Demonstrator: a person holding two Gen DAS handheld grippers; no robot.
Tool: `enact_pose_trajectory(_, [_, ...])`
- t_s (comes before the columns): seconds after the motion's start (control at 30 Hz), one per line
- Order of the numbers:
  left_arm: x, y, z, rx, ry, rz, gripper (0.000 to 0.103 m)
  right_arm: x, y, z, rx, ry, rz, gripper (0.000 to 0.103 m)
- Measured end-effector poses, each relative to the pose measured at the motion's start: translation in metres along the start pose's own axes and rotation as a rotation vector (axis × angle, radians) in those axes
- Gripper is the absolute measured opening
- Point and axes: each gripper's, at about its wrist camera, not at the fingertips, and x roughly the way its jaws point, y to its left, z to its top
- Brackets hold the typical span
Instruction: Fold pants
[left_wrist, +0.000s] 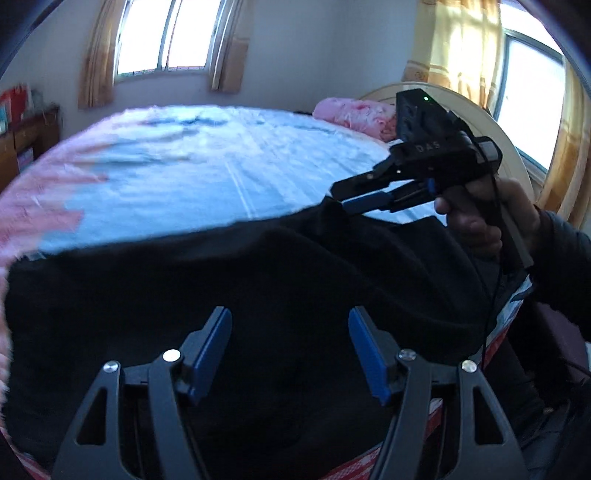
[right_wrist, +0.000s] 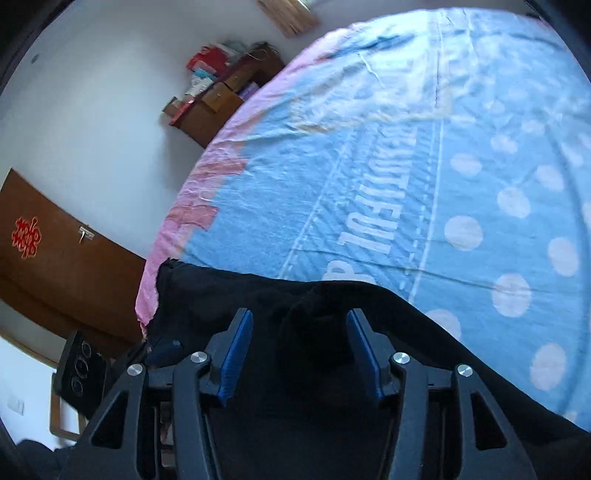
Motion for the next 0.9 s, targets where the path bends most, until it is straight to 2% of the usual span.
enact_pose_trajectory(0.03, [0.004,0.002,-0.002,-0.010,0.011,0.006,0.069,0.003,-0.007,0.000,0.013,0.010,0.007,0.045])
enact_pose_trajectory(0.13, [0.009,0.007,-0.005,-0.025,0.026,-0.005,0.069,0.012,-0.015,0.007,0.018,-0.004,-0.005,0.028])
enact_pose_trajectory(0.17, [0.010,0.006,-0.006,-0.025,0.027,-0.008,0.069,0.011,-0.016,0.009,0.016,-0.019,-0.013,0.016])
enact_pose_trajectory(0.2, [0.011,0.005,-0.007,-0.023,0.026,-0.012,0.069,0.011,-0.020,0.012,0.021,-0.032,-0.019,0.010])
enact_pose_trajectory(0.37, [0.011,0.002,-0.009,-0.010,0.017,-0.017,0.070,0.018,-0.034,0.024,0.037,-0.049,-0.068,0.008])
enact_pose_trajectory(0.47, [0.009,0.001,-0.006,-0.019,0.020,-0.022,0.070,0.021,-0.040,0.026,0.048,-0.030,-0.036,0.008])
enact_pose_trajectory(0.53, [0.003,-0.001,-0.002,-0.033,0.012,-0.031,0.070,0.010,-0.043,0.022,0.062,-0.043,-0.024,0.013])
enact_pose_trajectory(0.6, [0.000,-0.003,0.003,-0.035,-0.004,-0.043,0.070,-0.015,-0.045,0.013,0.102,-0.080,-0.035,0.048])
enact_pose_trajectory(0.73, [0.003,-0.031,0.014,0.018,-0.006,-0.090,0.070,-0.093,-0.046,-0.028,0.098,-0.179,-0.032,0.049])
enact_pose_trajectory(0.83, [0.018,-0.064,0.022,0.083,0.019,-0.150,0.072,-0.167,-0.057,-0.077,0.102,-0.265,-0.158,0.049])
enact_pose_trajectory(0.9, [0.030,-0.087,0.027,0.115,0.035,-0.206,0.074,-0.221,-0.069,-0.117,0.141,-0.338,-0.286,0.049])
